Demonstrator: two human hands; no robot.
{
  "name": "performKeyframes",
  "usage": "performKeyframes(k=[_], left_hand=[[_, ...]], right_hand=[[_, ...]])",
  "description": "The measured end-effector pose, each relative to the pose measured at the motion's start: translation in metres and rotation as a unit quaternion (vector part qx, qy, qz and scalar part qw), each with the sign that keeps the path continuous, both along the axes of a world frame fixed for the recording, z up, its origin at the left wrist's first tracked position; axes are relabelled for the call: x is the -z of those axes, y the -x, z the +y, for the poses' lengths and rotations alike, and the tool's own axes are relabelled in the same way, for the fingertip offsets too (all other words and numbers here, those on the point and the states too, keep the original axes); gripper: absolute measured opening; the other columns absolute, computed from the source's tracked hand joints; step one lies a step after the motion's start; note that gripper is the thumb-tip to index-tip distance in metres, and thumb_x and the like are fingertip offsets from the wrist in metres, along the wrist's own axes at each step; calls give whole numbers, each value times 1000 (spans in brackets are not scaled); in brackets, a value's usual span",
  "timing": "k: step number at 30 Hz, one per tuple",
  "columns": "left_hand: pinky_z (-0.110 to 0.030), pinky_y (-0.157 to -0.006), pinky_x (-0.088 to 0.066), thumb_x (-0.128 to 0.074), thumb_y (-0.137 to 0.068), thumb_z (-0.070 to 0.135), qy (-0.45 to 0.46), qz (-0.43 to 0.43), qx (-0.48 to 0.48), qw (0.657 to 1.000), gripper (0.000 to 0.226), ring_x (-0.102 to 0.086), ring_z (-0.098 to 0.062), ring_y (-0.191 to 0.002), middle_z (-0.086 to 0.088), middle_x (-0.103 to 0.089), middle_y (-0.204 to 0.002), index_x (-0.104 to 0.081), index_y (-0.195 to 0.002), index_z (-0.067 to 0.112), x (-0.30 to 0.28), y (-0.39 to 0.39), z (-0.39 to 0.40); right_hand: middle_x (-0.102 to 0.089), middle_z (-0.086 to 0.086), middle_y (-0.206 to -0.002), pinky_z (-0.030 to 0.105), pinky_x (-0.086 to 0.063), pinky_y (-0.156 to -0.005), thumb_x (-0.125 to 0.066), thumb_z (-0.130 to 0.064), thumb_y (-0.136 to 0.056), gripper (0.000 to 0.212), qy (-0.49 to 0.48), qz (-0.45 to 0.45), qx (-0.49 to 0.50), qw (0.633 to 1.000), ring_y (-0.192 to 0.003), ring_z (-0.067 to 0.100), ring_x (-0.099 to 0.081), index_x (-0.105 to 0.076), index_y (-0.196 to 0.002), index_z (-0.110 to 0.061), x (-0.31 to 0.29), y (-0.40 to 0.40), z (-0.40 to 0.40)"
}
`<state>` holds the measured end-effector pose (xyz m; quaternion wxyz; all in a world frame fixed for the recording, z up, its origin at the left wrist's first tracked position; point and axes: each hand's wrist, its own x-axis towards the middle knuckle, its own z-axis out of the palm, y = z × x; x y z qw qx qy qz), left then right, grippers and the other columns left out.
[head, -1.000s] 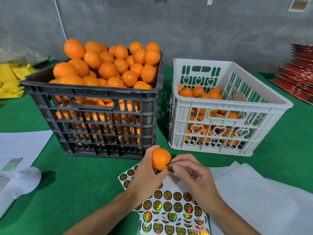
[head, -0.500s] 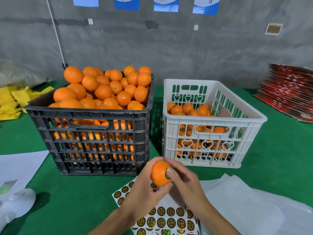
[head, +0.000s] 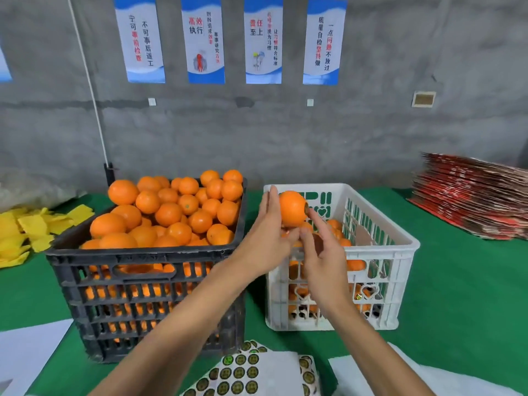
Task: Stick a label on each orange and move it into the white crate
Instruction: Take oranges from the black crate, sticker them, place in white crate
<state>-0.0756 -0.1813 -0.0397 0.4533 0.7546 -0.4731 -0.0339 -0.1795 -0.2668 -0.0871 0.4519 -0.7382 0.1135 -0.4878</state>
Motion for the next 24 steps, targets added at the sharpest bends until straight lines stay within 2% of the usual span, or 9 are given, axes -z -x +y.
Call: performKeyframes(k=[2,3,6,9,11,13,17,21,24], left_hand=[[-21,-121,-1,-59,-105,11,-75,-36,-13,996,98,2,-17,-162,-3,26,-172,20,-163,13,-17,-20,-9],[-13,-113,2,-56,-105,9,-101,-68,-28,992,93,10,-17,-161,-7,22,-173,17,-164,10,-22,-31,-8],[-15,-119,-5,-54,-104,8,-113,-145,-77,980,74,-8,-20,-161,-12,-11,-174,-13,-166,6,-37,-70,7],[-43,-121,-35,-56,-98,6,-143,-163,-169,961,68,-38,-34,-150,-14,-38,-164,-34,-162,15,-42,-128,26],[-54,-116,-40,-59,-96,14,-263,-164,-251,917,72,-39,-40,-147,-13,-37,-162,-31,-162,25,-37,-168,42],[-58,-119,-32,-58,-99,24,-387,-163,-314,852,70,-29,-40,-151,-11,-31,-164,-29,-162,31,-31,-200,60],[-52,-117,-31,-62,-94,40,-430,-284,-389,764,65,-31,-34,-148,-8,-38,-158,-38,-153,27,-34,-246,82],[-54,-115,-32,-62,-95,59,-451,-214,-392,773,68,-20,-39,-153,-10,-38,-160,-43,-151,25,-34,-264,81],[-55,-115,-35,-59,-102,35,-464,-185,-357,790,47,-19,-41,-154,-15,-39,-157,-50,-145,16,-32,-269,83]], right_hand=[[-44,-7,-158,34,-34,-122,-49,-20,-109,47,75,57,50,994,-146,5,-38,-42,-156,-19,0,-4,-12],[-41,-5,-161,37,-32,-124,-49,-15,-108,48,100,78,76,989,-148,8,-35,-43,-155,-16,3,-3,-17],[-48,-3,-156,35,-31,-124,-54,-12,-104,42,212,129,136,959,-143,11,-43,-56,-146,-13,15,-3,-26],[-68,2,-135,40,-43,-112,-57,-14,-103,29,323,136,196,916,-123,16,-63,-71,-129,-12,31,-12,-27],[-75,1,-119,41,-49,-100,-54,-19,-100,29,349,122,230,900,-105,17,-69,-76,-118,-14,38,-21,-28],[-76,-2,-111,42,-48,-92,-50,-22,-100,29,367,90,242,894,-95,18,-67,-77,-111,-16,47,-28,-34],[-73,-1,-107,41,-47,-87,-44,-25,-104,33,401,28,272,874,-89,23,-64,-76,-105,-16,62,-42,-47],[-73,1,-99,38,-41,-84,-47,-22,-102,30,412,5,306,858,-84,25,-61,-76,-98,-15,68,-52,-51],[-71,-1,-95,34,-36,-86,-48,-20,-101,27,413,-6,308,857,-81,25,-60,-73,-93,-16,70,-55,-51]])
